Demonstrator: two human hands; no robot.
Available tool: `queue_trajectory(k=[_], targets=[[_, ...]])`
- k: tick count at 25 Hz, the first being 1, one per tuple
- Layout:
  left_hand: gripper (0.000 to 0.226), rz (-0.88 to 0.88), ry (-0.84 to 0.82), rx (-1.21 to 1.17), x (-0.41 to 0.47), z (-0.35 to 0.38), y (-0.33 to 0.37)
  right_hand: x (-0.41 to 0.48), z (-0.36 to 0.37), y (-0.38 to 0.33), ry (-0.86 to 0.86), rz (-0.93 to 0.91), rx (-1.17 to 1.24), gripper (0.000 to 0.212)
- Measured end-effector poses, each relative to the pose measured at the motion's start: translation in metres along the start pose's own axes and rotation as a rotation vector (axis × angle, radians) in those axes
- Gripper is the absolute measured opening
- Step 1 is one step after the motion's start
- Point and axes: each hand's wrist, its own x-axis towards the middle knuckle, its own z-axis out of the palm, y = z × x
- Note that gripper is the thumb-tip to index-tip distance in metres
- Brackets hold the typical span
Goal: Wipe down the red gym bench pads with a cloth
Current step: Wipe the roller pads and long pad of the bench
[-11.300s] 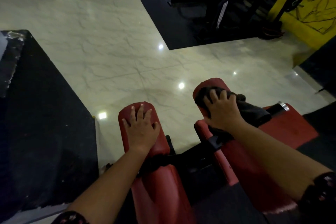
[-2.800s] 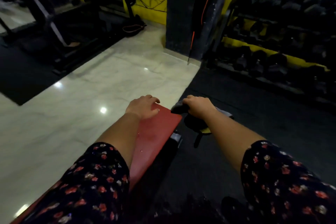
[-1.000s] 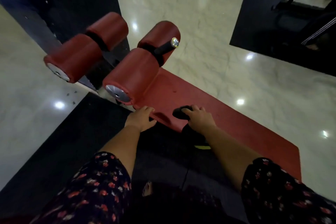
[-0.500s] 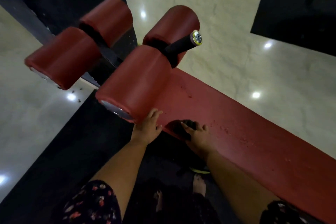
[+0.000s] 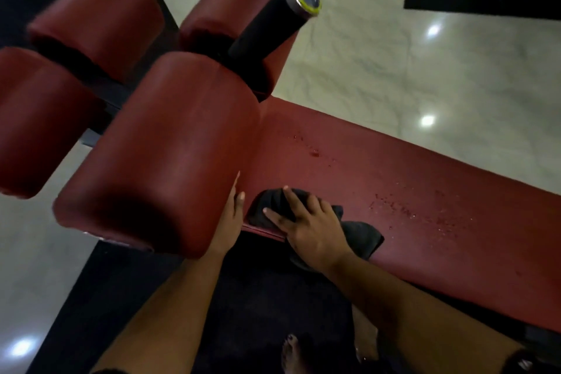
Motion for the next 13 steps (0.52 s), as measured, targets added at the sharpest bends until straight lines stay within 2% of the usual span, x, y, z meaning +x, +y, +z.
queue_trajectory(k=[2,6,9,11,13], targets=[[0.058,0.115,-0.01,0.121,0.008,0.001,-0.002,0.009,0.006,0.006,-0.022,0.065,-0.021,0.068],[0.05,0.124,0.139,-0.04,0.014,0.002,-0.001,0.011,0.026,0.011,-0.032,0.051,-0.021,0.07],[0.046,0.178,0.133,-0.097,0.012,0.005,0.002,0.01,0.028,0.017,-0.029,-0.005,-0.033,0.065],[0.047,0.233,0.114,-0.117,0.013,0.0,0.0,0.01,0.024,0.018,-0.012,-0.091,-0.03,0.06],[0.05,0.259,0.091,-0.107,0.009,0.0,-0.018,0.012,0.02,0.015,-0.019,-0.294,-0.084,0.054]])
